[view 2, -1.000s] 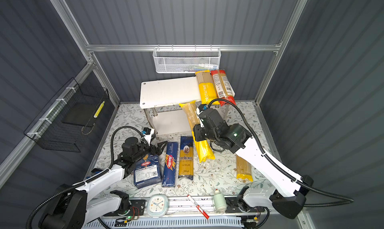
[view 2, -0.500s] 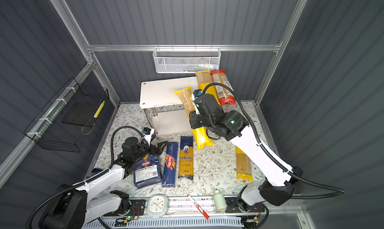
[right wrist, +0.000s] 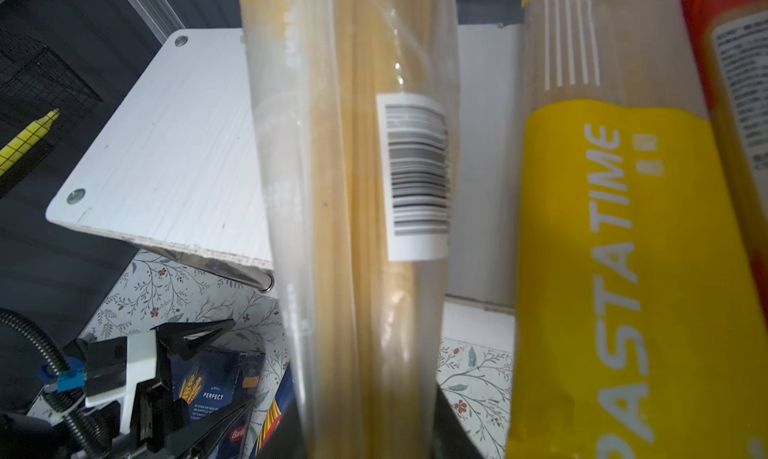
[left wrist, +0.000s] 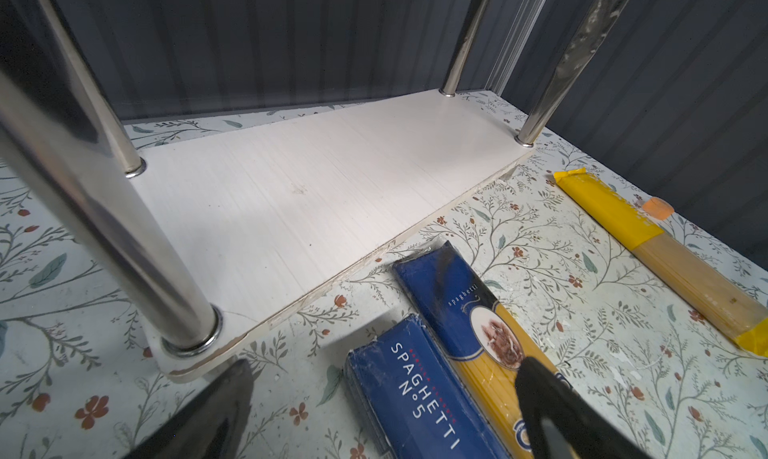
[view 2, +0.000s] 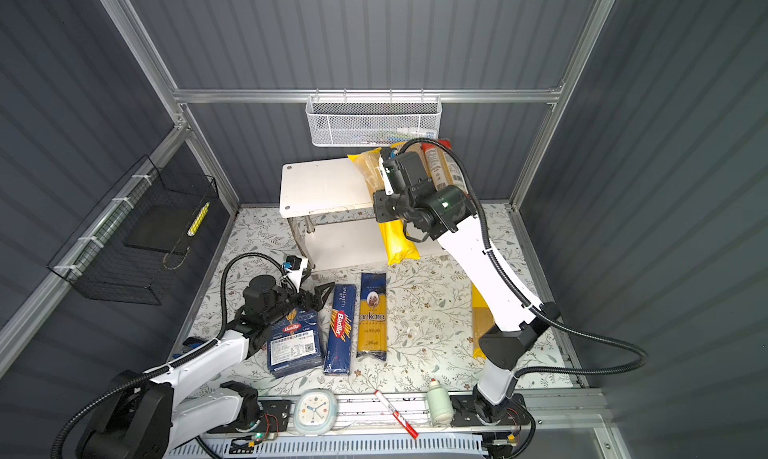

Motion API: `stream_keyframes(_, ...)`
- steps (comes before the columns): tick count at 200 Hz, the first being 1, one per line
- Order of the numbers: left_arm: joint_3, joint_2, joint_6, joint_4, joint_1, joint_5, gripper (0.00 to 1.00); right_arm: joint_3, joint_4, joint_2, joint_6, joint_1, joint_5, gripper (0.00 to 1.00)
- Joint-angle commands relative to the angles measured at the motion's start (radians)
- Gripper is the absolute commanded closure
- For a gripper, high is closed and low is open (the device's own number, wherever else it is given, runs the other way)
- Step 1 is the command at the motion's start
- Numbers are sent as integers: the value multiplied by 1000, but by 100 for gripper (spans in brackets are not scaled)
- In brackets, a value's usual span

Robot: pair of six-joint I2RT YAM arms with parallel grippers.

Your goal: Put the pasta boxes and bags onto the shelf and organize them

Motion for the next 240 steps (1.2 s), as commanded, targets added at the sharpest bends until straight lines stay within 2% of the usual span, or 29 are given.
stream_keyframes(1, -10, -13, 13, 7, -2, -6, 1, 94, 81, 4, -20, -20, -23, 69)
stream_keyframes(108, -15, 18, -14, 43, -2, 7, 1, 220, 146, 108, -18, -82, -47, 70)
stream_keyframes(240, -13, -5, -4, 21, -2, -6, 1, 253, 250, 194, 23, -128, -86, 71)
